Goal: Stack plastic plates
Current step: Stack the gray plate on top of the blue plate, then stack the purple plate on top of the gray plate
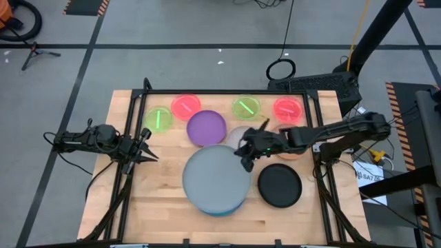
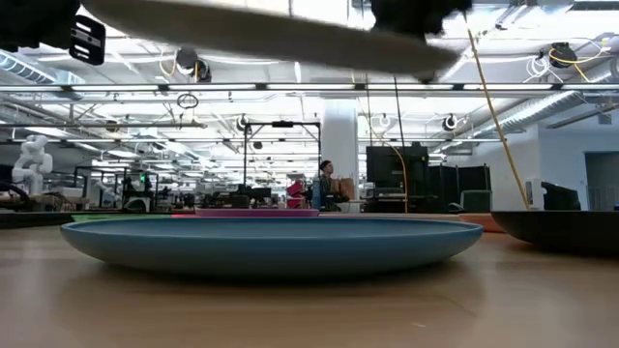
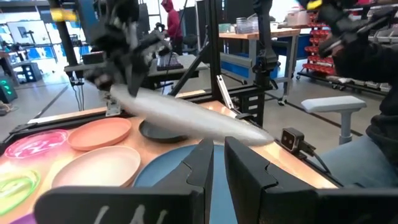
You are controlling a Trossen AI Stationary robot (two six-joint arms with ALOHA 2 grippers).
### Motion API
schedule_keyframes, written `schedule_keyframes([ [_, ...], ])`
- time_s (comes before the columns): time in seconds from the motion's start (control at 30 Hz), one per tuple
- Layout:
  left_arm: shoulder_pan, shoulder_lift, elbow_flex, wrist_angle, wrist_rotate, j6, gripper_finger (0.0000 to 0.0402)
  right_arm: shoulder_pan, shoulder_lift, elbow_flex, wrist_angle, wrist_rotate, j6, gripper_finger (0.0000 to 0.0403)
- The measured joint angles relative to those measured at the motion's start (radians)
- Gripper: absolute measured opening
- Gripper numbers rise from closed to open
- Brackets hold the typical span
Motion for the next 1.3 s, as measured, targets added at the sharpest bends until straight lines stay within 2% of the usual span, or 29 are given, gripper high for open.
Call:
schedule_keyframes([
  [0.17,0.000,0.000,0.000,0.000,0.000,0.007,0.0049,-0.001,-0.016,-0.233,0.232,0.005,0.164,0.0005],
  [0.3,0.000,0.000,0.000,0.000,0.000,0.010,0.0049,0.000,0.022,-0.303,0.308,0.003,0.227,0.0006],
  [0.7,0.000,0.000,0.000,-0.001,0.000,0.021,0.0049,0.000,0.096,-0.303,0.322,-0.002,0.259,0.0050],
  [1.1,0.000,0.000,0.000,0.005,-0.001,0.040,0.0049,0.000,0.096,-0.303,0.322,-0.014,0.311,0.0135],
  [1.3,0.000,0.000,0.000,0.066,-0.002,0.084,0.0049,0.001,0.096,-0.303,0.339,-0.029,0.327,0.0143],
])
